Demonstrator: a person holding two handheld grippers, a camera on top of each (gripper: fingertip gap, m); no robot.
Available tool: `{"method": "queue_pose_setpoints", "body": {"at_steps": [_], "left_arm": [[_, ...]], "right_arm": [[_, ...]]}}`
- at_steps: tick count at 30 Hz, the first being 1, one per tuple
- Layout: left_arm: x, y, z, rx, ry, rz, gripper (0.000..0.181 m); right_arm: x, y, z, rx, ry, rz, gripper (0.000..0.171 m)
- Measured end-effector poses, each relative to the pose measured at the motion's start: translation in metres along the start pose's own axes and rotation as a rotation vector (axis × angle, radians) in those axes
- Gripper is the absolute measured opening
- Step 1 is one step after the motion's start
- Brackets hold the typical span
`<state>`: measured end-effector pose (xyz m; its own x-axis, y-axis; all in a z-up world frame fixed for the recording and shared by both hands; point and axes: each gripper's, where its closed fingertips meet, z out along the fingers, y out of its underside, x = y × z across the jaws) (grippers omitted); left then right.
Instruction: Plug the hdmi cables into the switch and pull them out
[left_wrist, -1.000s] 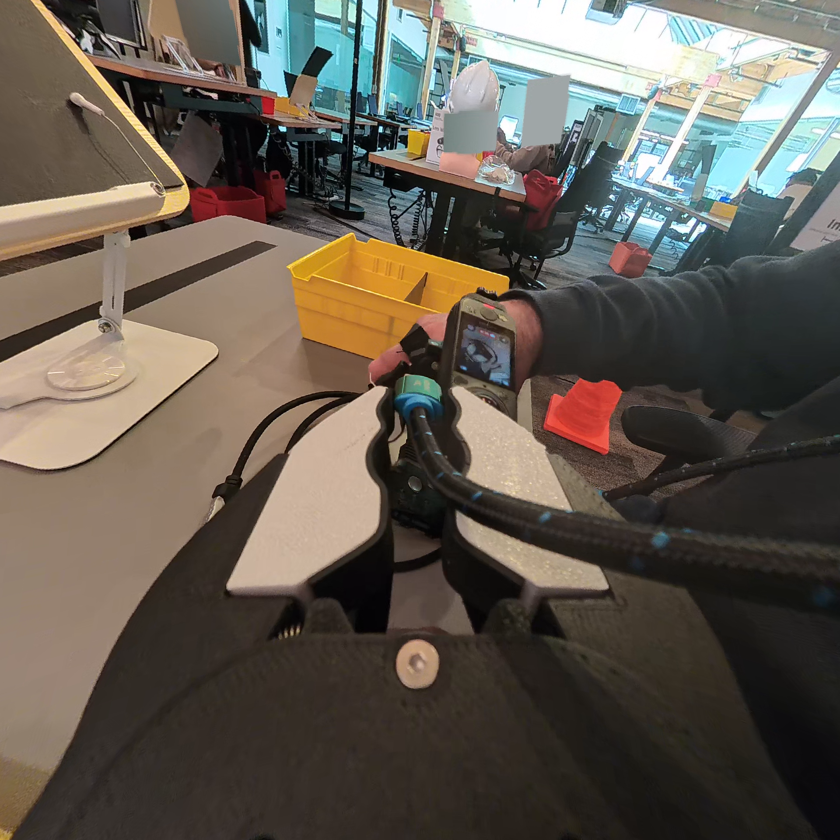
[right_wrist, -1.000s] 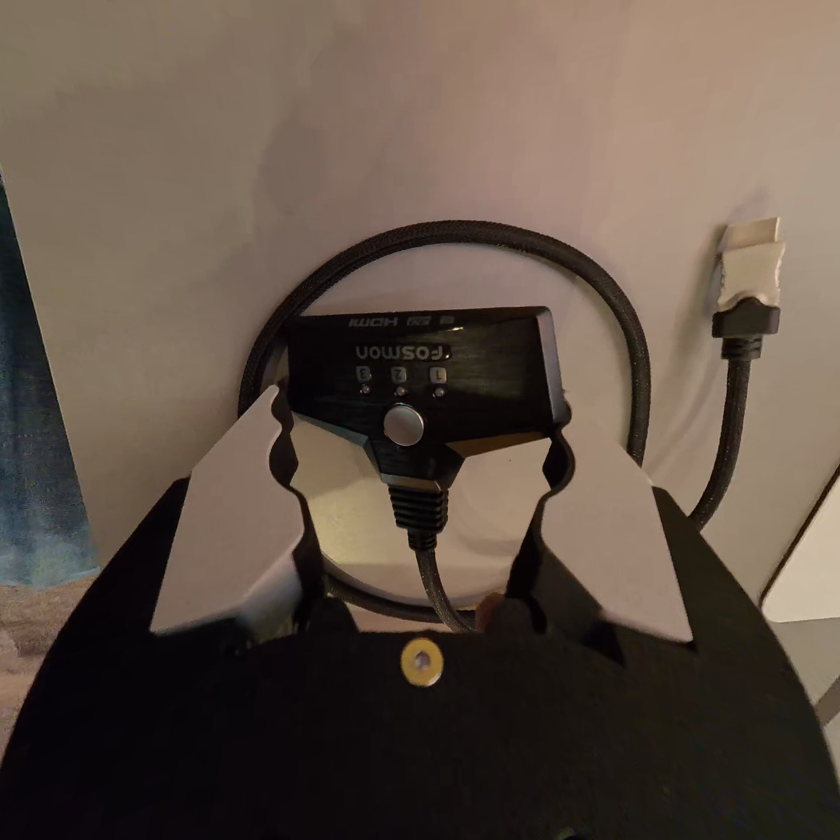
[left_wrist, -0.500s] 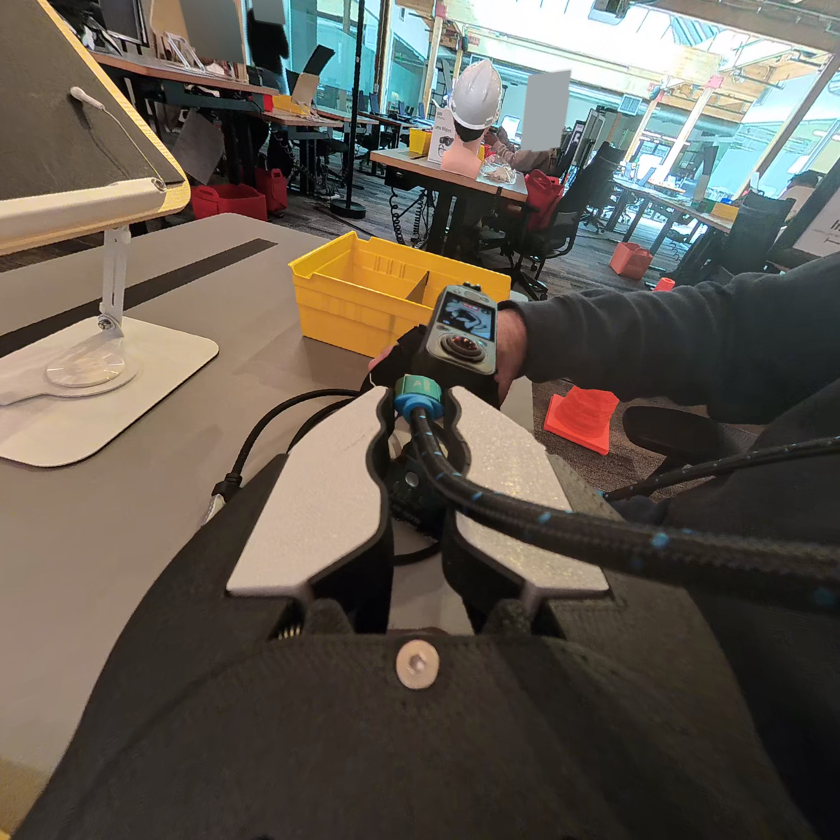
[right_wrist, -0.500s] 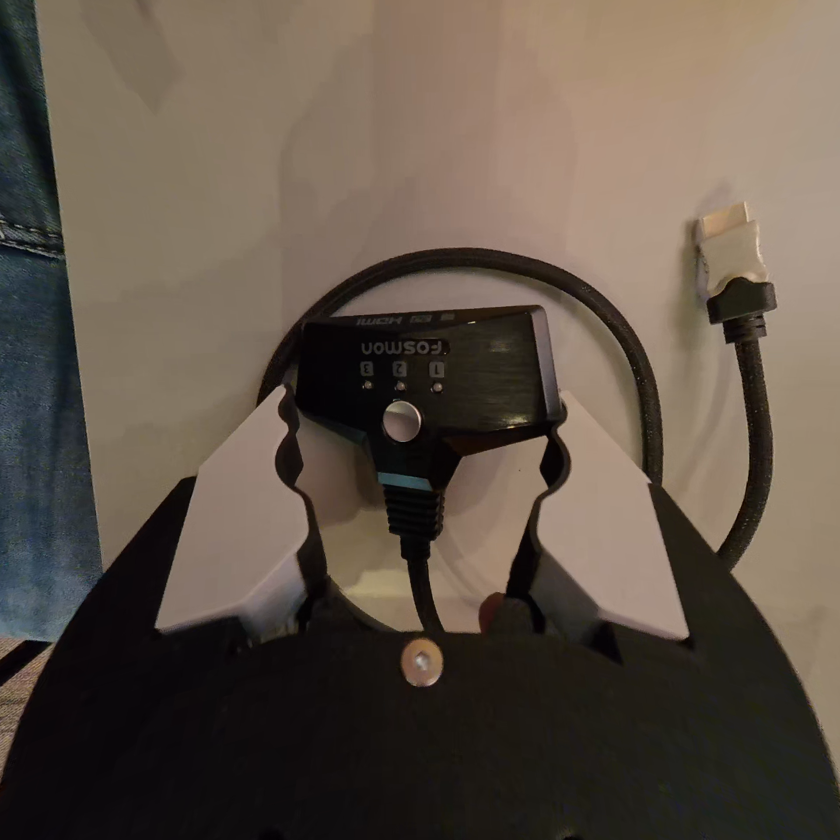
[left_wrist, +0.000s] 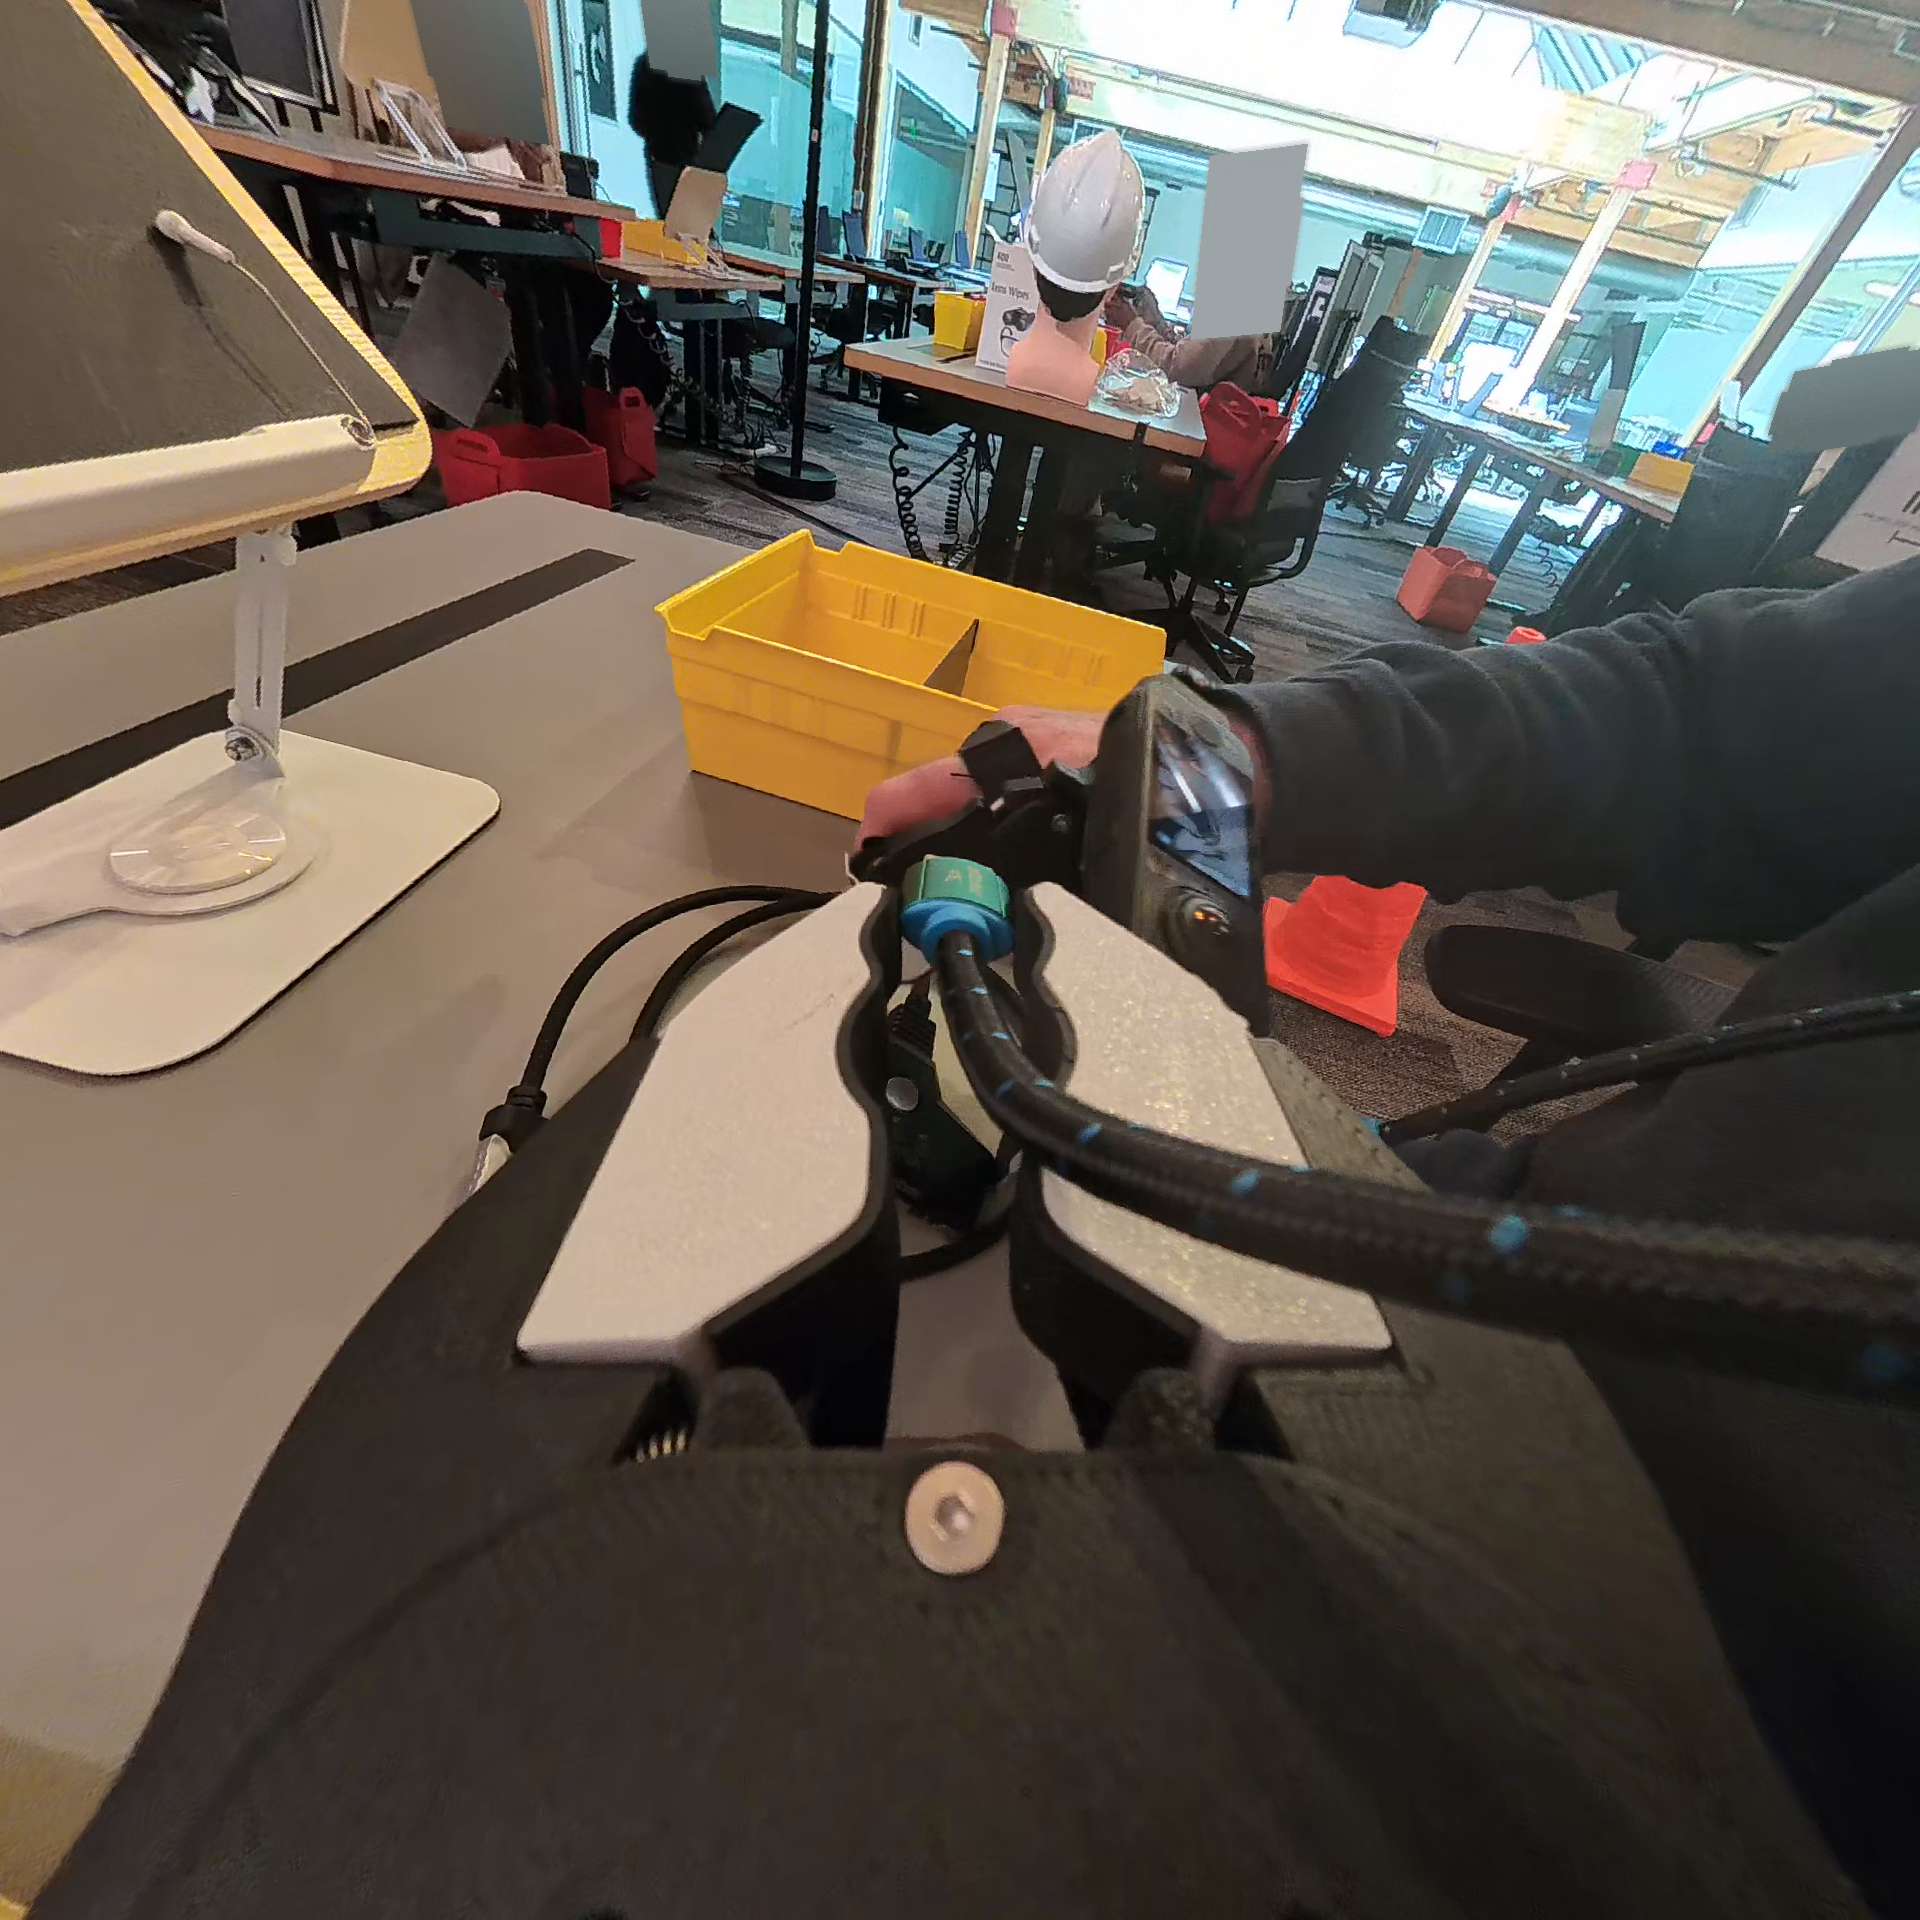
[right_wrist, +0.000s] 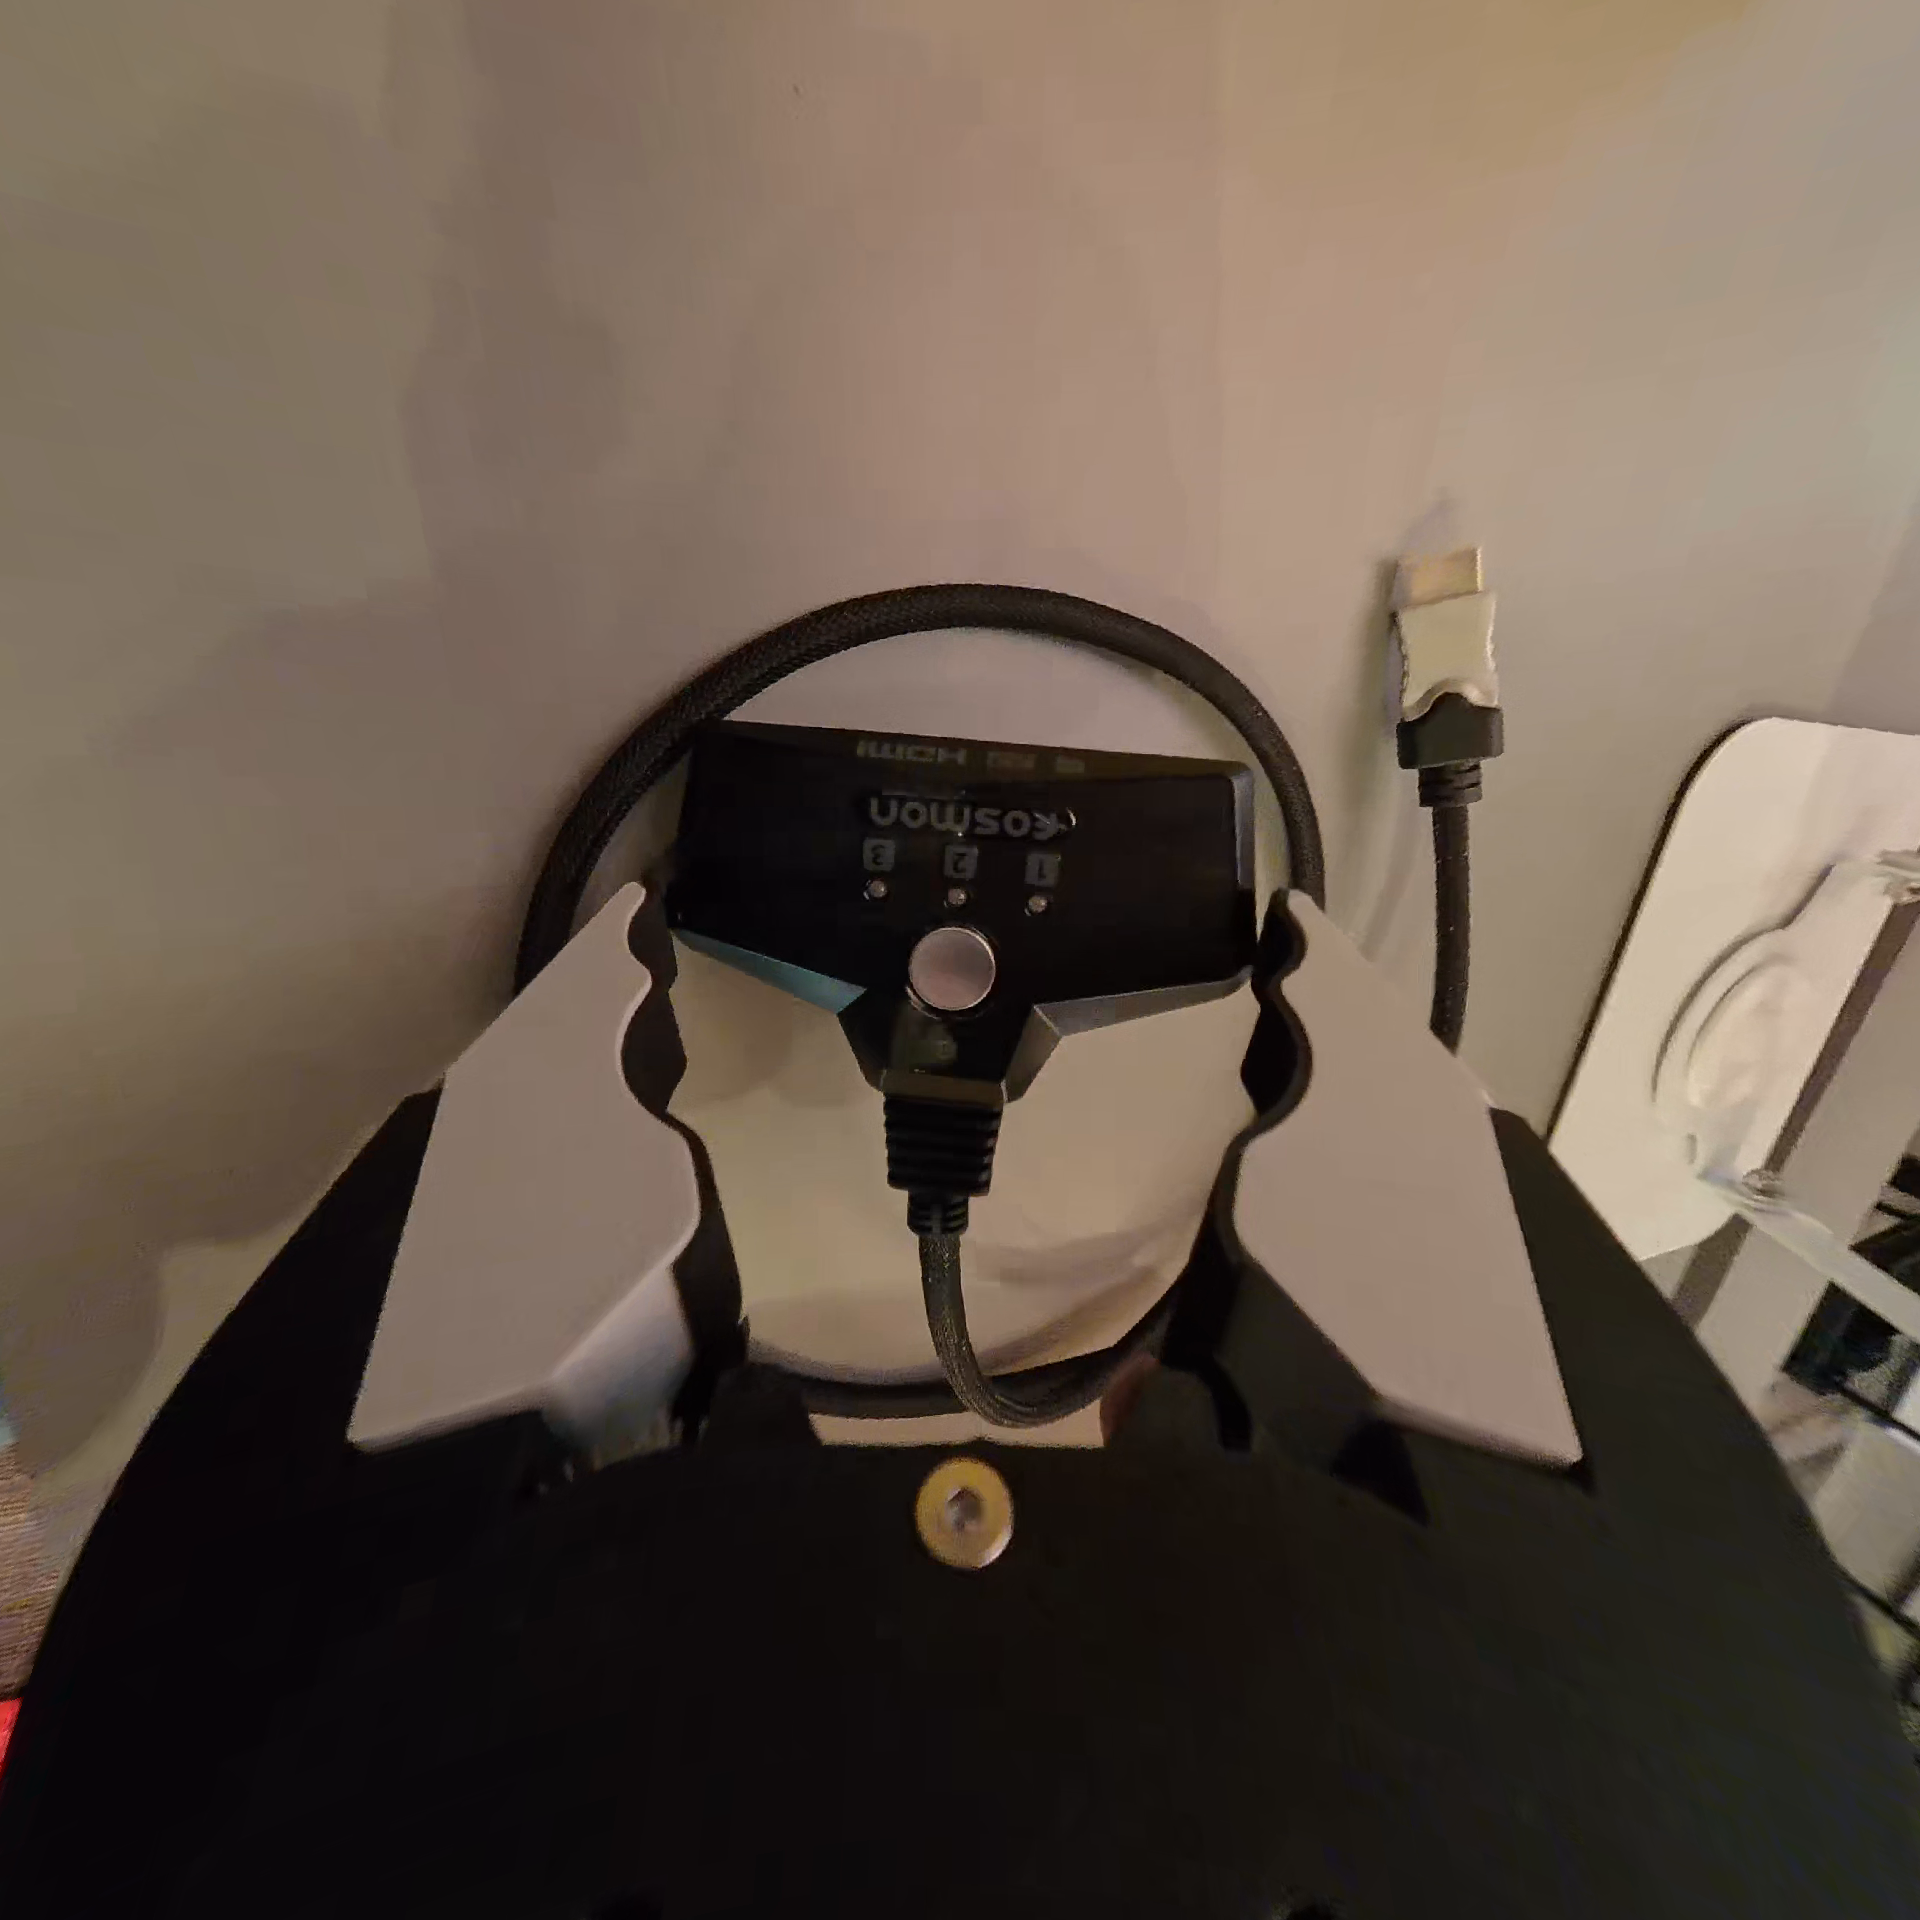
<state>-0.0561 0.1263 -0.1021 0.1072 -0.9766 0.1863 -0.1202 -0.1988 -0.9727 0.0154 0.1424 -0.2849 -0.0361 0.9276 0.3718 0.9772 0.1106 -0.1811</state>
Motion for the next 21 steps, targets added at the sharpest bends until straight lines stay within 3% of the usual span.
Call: {"method": "queue_pose_setpoints", "body": {"at_steps": [9, 16, 21], "left_arm": [[0.0, -0.002, -0.002, 0.004, -0.003, 0.001, 0.02], [-0.002, 0.001, 0.0, -0.001, -0.003, -0.006, 0.02], [-0.001, 0.003, 0.001, -0.005, 0.001, -0.007, 0.02]], "right_arm": [[-0.002, 0.004, 0.006, 0.132, -0.189, 0.23, 0.109], [-0.001, -0.002, -0.013, 0.283, -0.361, 0.318, 0.108], [-0.005, 0.012, 0.001, 0.185, -0.374, 0.303, 0.109]]}}
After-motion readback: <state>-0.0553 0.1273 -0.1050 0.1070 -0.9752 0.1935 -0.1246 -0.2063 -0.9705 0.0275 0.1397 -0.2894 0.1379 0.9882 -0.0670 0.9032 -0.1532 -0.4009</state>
